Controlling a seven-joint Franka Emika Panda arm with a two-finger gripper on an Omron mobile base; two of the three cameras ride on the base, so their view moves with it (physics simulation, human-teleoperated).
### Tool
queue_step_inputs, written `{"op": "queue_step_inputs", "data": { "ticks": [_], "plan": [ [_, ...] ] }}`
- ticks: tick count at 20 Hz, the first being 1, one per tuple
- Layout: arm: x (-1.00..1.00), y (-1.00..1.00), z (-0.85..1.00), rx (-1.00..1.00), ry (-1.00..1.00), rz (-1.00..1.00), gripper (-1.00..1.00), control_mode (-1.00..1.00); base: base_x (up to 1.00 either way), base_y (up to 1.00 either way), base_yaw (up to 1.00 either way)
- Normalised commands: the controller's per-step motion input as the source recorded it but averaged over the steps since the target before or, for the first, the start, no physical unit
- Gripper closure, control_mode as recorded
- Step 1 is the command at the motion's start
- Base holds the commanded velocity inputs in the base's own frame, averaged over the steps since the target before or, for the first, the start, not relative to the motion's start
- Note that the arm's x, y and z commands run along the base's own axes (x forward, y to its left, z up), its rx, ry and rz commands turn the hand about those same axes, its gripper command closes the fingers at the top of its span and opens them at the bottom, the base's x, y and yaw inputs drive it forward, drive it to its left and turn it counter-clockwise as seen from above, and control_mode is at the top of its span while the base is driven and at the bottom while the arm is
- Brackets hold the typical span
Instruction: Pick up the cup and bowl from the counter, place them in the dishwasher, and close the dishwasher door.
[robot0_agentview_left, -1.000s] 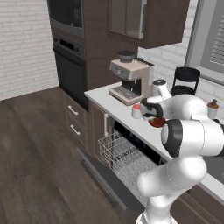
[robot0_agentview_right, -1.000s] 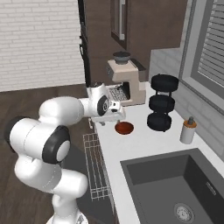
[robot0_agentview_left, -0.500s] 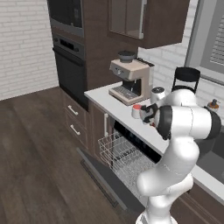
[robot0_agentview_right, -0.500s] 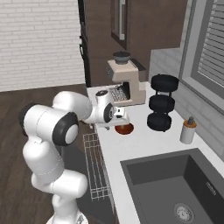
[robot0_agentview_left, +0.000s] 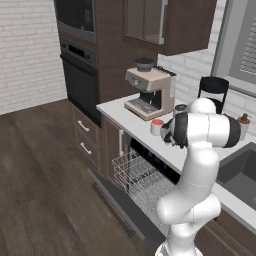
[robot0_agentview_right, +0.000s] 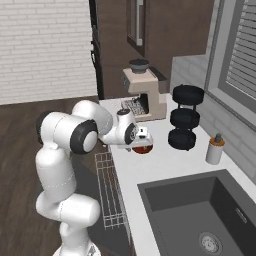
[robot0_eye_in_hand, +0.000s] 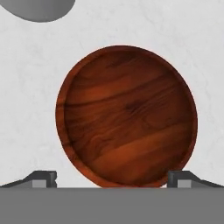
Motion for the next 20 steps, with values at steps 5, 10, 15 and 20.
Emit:
{"op": "queue_step_inputs", "data": {
  "ticks": [5,10,15,20],
  "plan": [
    [0.21,0.00,-0.35,0.00,0.00,0.07,-1.00,-1.00,0.00,0.00,0.00],
    [0.21,0.00,-0.31,0.00,0.00,0.08,1.00,-1.00,0.00,0.00,0.00],
    [0.06,0.00,-0.26,-0.01,0.00,0.07,1.00,-1.00,0.00,0.00,0.00],
    [-0.06,0.01,-0.16,0.00,0.00,0.06,1.00,-1.00,0.00,0.00,0.00]
  ]
}}
